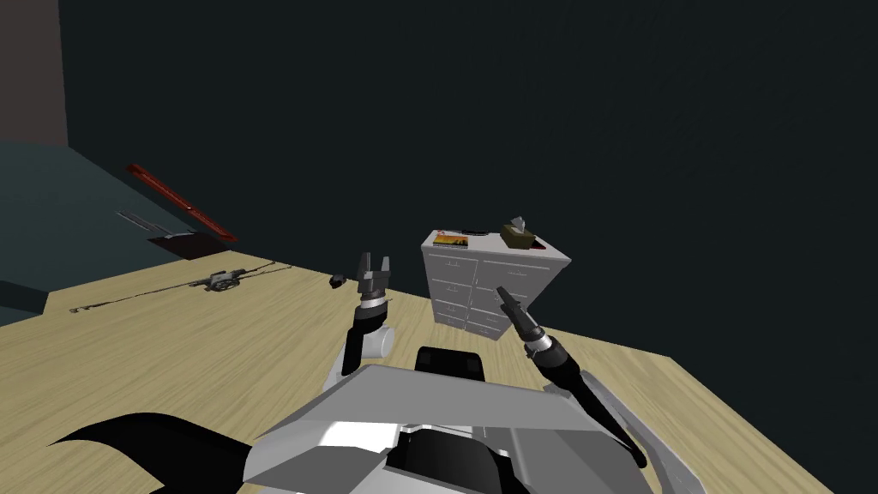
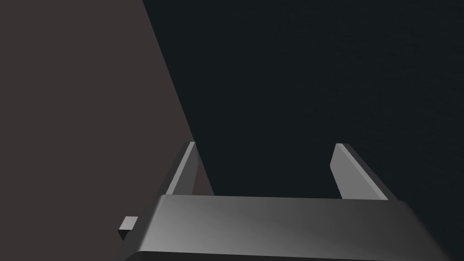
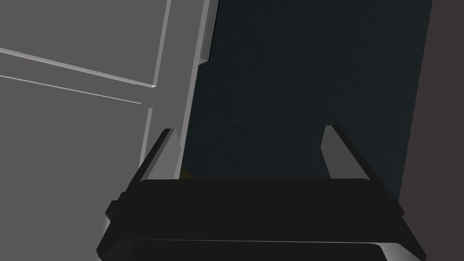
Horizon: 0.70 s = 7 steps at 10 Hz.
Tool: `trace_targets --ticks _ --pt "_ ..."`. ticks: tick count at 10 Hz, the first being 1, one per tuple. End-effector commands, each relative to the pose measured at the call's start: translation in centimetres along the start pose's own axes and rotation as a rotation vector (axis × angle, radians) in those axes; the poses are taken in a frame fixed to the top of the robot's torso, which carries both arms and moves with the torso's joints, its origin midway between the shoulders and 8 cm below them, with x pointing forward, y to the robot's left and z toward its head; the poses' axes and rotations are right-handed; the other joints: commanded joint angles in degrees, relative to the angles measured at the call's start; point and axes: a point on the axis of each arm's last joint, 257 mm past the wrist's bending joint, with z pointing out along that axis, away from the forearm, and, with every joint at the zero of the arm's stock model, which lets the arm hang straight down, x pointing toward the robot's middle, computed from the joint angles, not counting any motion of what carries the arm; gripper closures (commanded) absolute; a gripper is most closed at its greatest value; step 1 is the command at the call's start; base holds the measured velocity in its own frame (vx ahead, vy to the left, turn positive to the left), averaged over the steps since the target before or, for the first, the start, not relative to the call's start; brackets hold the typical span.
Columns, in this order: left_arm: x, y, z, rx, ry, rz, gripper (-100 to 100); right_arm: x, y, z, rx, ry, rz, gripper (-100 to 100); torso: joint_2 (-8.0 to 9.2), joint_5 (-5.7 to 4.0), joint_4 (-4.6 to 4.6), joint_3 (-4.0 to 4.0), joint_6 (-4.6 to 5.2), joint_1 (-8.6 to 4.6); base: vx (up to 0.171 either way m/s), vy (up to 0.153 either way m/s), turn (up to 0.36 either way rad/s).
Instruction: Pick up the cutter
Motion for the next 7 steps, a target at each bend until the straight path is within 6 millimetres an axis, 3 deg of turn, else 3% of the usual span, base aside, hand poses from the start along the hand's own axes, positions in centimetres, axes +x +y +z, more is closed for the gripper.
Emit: trace_targets --ticks 1,3,4,6,7 --pt "0.0 0.0 0.0 0.0 0.0 0.0 0 1.8 -1.4 -1.3 0.03 0.068 0.001 -100 0.0 0.0 0.0 0.0 0.0 0.0 -0.069 0.056 0.054" --pt "0.0 0.0 0.0 0.0 0.0 0.0 0 2.0 -1.6 -1.8 0.037 0.109 -0.017 -100 0.1 0.01 0.02 0.06 0.0 0.07 -0.054 0.045 0.004" --pt "0.0 0.0 0.0 0.0 0.0 0.0 0 3.6 -3.0 -3.3 0.066 0.165 -0.012 -100 0.0 0.0 0.0 0.0 0.0 -0.01 -0.052 0.066 0.059" --pt "0.0 0.0 0.0 0.0 0.0 0.0 0 3.6 -3.3 -3.8 0.075 0.207 -0.031 -100 0.08 0.02 0.01 0.04 0.0 0.1 -0.054 0.049 0.007" --pt "0.0 0.0 0.0 0.0 0.0 0.0 0 5.1 -4.6 -5.6 0.103 0.265 -0.027 -100 0.01 0.0 0.0 0.01 0.0 0.0 -0.069 0.074 0.064"
